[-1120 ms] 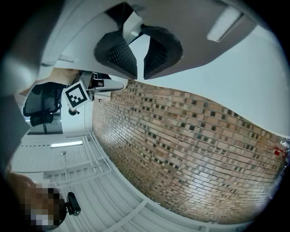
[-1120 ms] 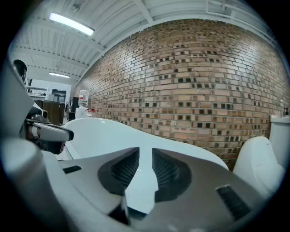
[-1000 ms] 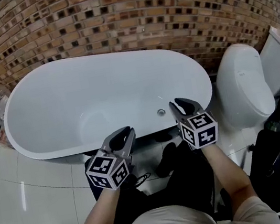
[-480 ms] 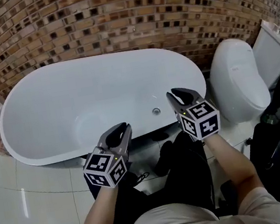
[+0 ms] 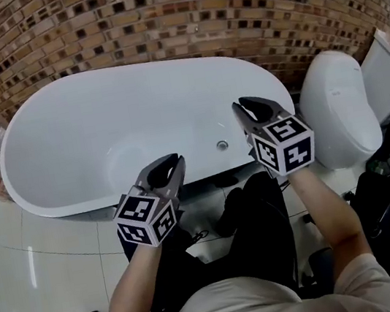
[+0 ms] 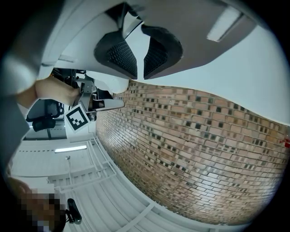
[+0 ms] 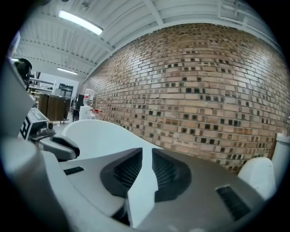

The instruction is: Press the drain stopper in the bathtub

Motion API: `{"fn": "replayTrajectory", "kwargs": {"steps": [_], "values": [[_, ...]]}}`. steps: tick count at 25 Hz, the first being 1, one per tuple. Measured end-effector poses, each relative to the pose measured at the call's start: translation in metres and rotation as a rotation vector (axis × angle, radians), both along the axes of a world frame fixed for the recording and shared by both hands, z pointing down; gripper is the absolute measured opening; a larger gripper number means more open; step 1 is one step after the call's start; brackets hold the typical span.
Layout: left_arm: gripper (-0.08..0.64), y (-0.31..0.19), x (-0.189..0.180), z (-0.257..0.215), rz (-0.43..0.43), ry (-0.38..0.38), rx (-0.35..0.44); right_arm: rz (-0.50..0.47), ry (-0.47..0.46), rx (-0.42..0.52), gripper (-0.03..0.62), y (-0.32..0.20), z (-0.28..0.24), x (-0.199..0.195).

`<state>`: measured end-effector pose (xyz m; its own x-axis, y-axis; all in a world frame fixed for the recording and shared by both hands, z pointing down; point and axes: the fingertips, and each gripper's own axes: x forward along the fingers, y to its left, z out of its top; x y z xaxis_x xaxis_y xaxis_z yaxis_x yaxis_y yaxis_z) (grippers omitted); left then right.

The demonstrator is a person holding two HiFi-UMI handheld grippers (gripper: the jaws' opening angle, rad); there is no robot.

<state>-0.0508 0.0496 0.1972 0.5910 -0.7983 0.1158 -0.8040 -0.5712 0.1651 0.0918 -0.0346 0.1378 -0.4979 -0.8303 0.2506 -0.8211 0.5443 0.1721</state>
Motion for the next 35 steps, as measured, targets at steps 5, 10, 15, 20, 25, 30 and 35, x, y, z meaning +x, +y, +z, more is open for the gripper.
{"fn": "replayTrajectory", "kwargs": {"steps": [5, 10, 15, 20, 25, 30, 35], "values": [[0.052, -0.003, -0.005, 0.002, -0.007, -0.013, -0.015, -0.011, 0.003, -0.006, 0.060, -0.009, -0.004, -0.008], [0.052, -0.013, -0.015, 0.003, -0.014, -0.019, -0.018, -0.015, 0.027, 0.000, 0.060, -0.021, -0.008, -0.013], [0.052, -0.024, -0.017, 0.002, -0.013, -0.024, -0.027, -0.014, 0.063, 0.006, 0.060, -0.036, -0.013, -0.010], [0.052, -0.037, -0.013, 0.002, -0.002, -0.029, -0.034, -0.007, 0.086, 0.002, 0.060, -0.057, -0.016, -0.006], [0.052, -0.048, -0.008, 0.003, 0.008, -0.032, -0.045, 0.005, 0.083, -0.031, 0.058, -0.076, -0.009, -0.002], [0.052, -0.060, -0.009, 0.006, 0.009, -0.034, -0.057, 0.025, 0.101, -0.060, 0.058, -0.097, 0.005, 0.002], [0.052, -0.071, -0.011, 0.014, 0.004, -0.038, -0.076, 0.049, 0.119, -0.077, 0.058, -0.118, 0.016, 0.011]]}}
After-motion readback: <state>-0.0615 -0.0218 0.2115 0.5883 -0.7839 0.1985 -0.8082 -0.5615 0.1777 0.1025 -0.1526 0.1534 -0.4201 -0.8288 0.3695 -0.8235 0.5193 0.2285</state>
